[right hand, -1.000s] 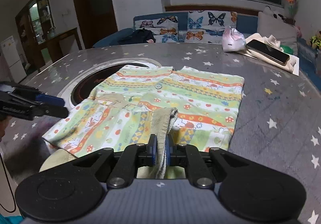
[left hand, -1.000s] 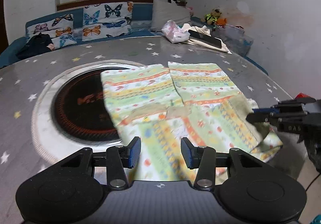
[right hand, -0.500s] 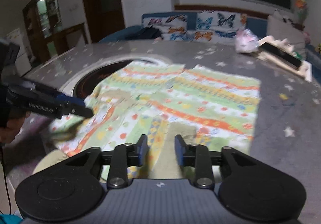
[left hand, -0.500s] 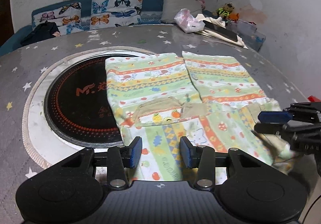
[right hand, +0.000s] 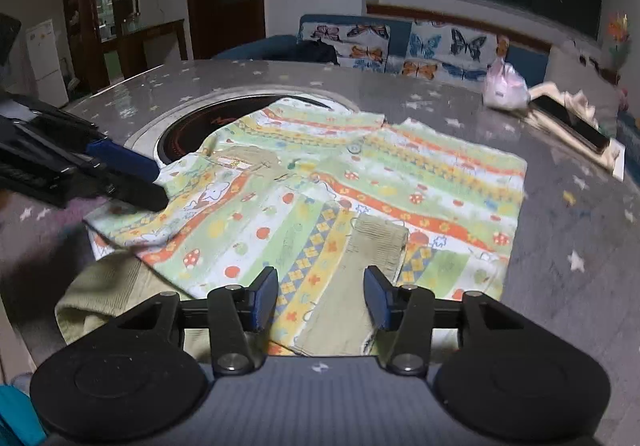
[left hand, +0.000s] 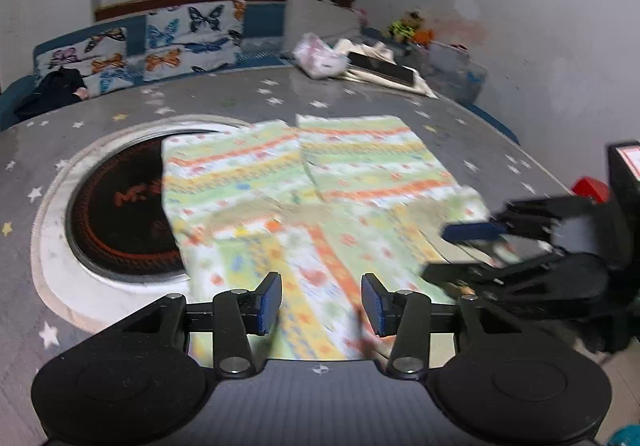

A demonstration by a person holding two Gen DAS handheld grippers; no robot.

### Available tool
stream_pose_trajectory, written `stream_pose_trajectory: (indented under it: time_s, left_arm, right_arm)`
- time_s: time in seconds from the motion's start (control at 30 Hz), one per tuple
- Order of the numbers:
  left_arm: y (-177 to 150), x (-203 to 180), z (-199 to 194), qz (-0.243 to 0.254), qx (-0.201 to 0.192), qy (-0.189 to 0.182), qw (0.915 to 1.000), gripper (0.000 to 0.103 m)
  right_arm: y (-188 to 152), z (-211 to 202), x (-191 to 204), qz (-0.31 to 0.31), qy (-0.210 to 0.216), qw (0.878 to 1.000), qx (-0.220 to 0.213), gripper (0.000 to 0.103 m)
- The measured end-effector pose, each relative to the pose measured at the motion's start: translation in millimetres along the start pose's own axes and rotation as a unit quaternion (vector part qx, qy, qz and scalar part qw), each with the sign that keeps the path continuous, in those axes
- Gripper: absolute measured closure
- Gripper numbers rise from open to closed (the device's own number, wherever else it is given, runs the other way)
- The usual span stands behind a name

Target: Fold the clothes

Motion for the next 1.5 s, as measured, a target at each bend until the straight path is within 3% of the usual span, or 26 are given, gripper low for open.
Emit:
stream_pose_trajectory:
  time_s: [0.27, 0.5, 0.53, 0.67, 0.77, 0.97, 1.2, 1.3, 1.4, 1.5]
  left_arm:
    - [-31, -4, -28, -0.014, 0.044, 0.012, 0.9988, 0.048]
    - [-45, -18, -28, -0.026, 0.078, -0.016, 0.9965, 0.051]
    - [-46, -20, -27, -0.025, 0.080, -0.021, 0.9962, 0.052]
    - [-49, -30, -24, -0.021, 0.087, -0.038, 0.9953, 0.078]
    - [-45, -30, -26, -0.023, 0.081, -0.045, 0.9955, 0.087]
    - [-12, -24, -35, -0.030, 0.042, -0.058, 0.9970, 0.090]
    - [23, -21, -25, -0.033, 0.030, -0.083, 0.9955, 0.091]
    - [29, -19, -18, -0.029, 0.030, -0.084, 0.9956, 0.091]
    - [28, -12, -18, -0.025, 0.026, -0.086, 0.9956, 0.086]
    - [23, -2, -28, -0.011, 0.008, -0.083, 0.9965, 0.071]
  right_arm:
    - [-4, -24, 16, -0.036, 0.005, 0.999, 0.004, 0.048]
    - [-18, -44, 21, -0.053, -0.004, 0.999, 0.015, 0.048]
    - [-20, -47, 23, -0.057, -0.005, 0.998, 0.016, 0.047]
    - [-27, -57, 27, -0.077, -0.010, 0.997, 0.023, 0.045]
    - [-35, -60, 31, -0.091, -0.010, 0.995, 0.035, 0.043]
    - [-49, -57, 44, -0.134, 0.004, 0.990, 0.048, 0.038]
    - [-37, -42, 51, -0.154, 0.012, 0.988, 0.013, 0.038]
    - [-23, -29, 50, -0.138, 0.029, 0.990, -0.003, 0.045]
    - [-10, -17, 45, -0.104, 0.052, 0.993, -0.003, 0.070]
    - [3, -15, 33, -0.059, 0.076, 0.995, -0.007, 0.079]
Point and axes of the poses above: each gripper's, at about its wrist camera, not at the fingertips, and z roughly the way its jaws point, x to its left, y to its top, the point moved 6 cm from there along z, roughly the way its jaws point, and after that the axes turned 13 degrees about y, right-handed, at the moved point
